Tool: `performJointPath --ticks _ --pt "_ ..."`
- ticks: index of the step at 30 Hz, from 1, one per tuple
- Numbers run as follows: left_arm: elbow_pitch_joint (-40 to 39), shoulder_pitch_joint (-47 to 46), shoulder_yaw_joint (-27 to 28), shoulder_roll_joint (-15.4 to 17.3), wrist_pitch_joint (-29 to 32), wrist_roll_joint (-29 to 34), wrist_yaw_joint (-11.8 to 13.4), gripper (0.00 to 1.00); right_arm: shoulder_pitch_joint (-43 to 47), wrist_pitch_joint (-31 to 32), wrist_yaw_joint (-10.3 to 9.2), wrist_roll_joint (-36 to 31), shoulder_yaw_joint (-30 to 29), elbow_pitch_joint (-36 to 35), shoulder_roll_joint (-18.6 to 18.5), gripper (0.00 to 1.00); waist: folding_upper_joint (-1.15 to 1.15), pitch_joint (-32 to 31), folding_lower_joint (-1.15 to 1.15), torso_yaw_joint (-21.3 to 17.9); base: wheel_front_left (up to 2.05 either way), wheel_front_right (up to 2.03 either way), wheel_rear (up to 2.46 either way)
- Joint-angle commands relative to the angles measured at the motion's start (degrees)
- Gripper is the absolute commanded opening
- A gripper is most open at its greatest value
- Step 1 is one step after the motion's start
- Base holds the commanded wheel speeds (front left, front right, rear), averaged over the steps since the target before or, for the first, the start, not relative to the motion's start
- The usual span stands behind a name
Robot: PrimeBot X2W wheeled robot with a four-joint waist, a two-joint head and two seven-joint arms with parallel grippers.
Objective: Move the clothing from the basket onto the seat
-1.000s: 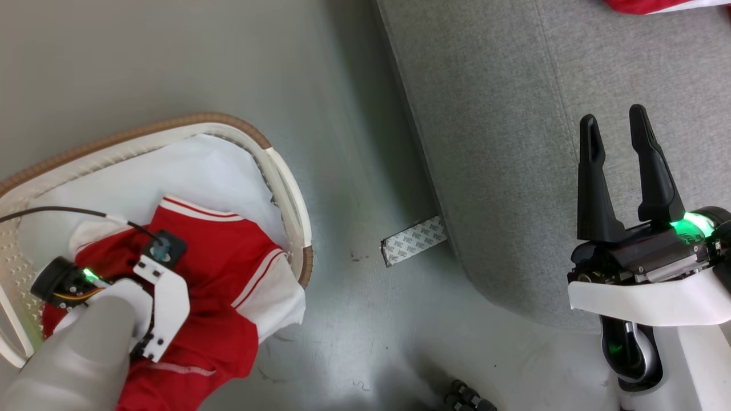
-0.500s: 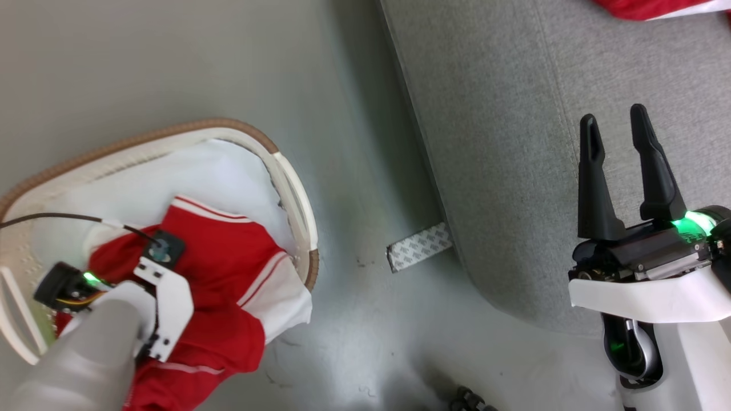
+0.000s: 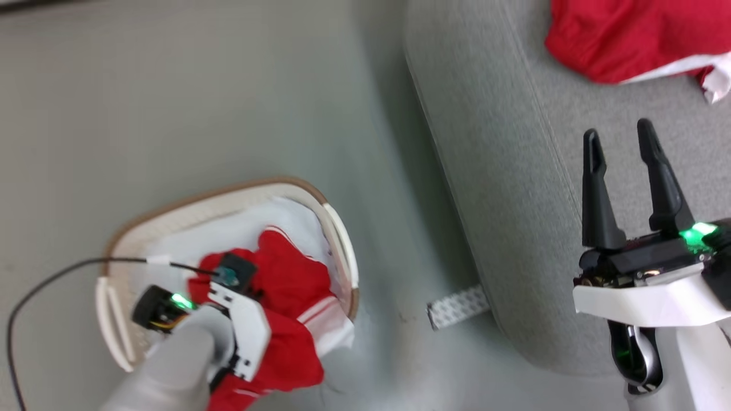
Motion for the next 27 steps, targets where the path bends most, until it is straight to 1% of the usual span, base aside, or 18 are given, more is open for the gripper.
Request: performJointPath --ticks 1,8,14,21,27 --pt "-0.3 0.9 -0.1 -0.4 -0.6 -1.1 0.1 0.0 0.9 0.0 -0.13 -0.2 -0.2 0.3 -0.1 1.0 0.0 -4.8 0.0 3.3 0.0 0.0 0.0" --pt "-1.6 4.3 -1.9 -3.5 -5.7 -5.3 0.1 0.0 3.6 0.0 -0.13 -1.7 -0.7 2.1 -0.5 1.0 0.0 -13.7 0.0 7.5 0.0 0.0 0.0" --pt "-4.3 6.6 -2.5 -4.8 -8.9 -9.1 0.1 0.0 6.4 0.0 -0.13 -1.0 -0.9 3.2 -1.9 1.0 0.0 -19.9 0.0 10.6 0.0 0.0 0.0" --pt "-9.4 7.6 -1.3 -4.8 -10.1 -13.2 0.1 0.0 9.5 0.0 -0.13 0.2 -1.3 4.4 -2.9 1.0 0.0 -25.6 0.0 13.7 0.0 0.0 0.0" --pt "-17.1 7.4 2.3 -3.6 -10.1 -13.4 0.4 0.0 11.9 0.0 -0.13 0.9 -0.6 5.2 -3.3 1.0 0.0 -29.2 0.0 15.5 0.0 0.0 0.0"
